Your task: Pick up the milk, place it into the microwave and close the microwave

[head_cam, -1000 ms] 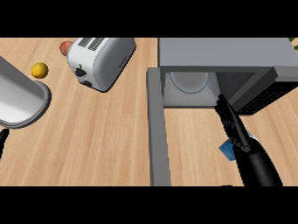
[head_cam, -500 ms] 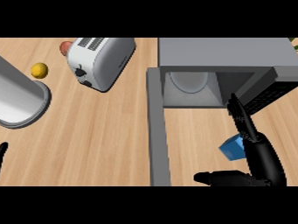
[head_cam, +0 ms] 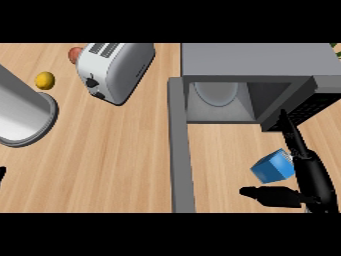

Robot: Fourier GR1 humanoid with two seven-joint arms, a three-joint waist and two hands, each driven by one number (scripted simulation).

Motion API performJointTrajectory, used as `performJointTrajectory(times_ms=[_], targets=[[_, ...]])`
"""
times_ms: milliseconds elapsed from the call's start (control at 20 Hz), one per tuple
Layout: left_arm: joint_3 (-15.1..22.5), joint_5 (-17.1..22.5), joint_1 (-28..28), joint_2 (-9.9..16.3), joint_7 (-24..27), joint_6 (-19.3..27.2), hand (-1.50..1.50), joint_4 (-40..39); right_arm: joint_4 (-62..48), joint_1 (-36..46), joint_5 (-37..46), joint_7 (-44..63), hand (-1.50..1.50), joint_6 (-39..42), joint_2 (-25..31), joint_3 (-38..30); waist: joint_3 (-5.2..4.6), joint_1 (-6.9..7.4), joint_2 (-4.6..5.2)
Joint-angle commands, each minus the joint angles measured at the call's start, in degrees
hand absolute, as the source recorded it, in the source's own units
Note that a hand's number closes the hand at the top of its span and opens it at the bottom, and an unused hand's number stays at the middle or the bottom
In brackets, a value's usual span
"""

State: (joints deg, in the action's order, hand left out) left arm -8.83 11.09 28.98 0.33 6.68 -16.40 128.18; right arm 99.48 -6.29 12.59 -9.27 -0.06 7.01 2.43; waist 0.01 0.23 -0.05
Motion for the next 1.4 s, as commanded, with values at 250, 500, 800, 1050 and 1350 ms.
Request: performJointTrajectory(times_ms=[250,500,800,1050,1350], targets=[[2.6,0.8,3.5,-0.3,-1.3,1.0,-1.50,4.3,-13.3,4.9,-3.8,-7.0,-1.50,5.3,5.2,-7.9,0.01,0.27,0.01],[-0.7,1.0,0.2,-0.3,-1.3,-0.5,-1.50,0.9,-16.4,-0.5,-0.4,-12.7,-1.50,4.4,3.5,-5.8,0.01,-0.07,0.02],[0.4,0.0,1.7,-0.3,4.9,-1.4,-1.50,-4.2,-24.1,3.1,-0.4,-15.2,-1.50,5.4,5.3,-8.3,-0.01,-0.03,0.00],[-5.1,2.9,-2.2,1.3,0.8,-1.6,-1.50,-2.8,-30.4,7.3,2.0,-16.3,-1.50,3.5,5.2,-8.9,-0.01,0.02,0.03],[-0.8,0.3,-0.2,-0.2,1.3,0.7,-1.50,-1.9,-45.0,13.3,0.9,-23.9,-1.50,7.9,8.2,-11.2,0.02,0.27,0.11]])
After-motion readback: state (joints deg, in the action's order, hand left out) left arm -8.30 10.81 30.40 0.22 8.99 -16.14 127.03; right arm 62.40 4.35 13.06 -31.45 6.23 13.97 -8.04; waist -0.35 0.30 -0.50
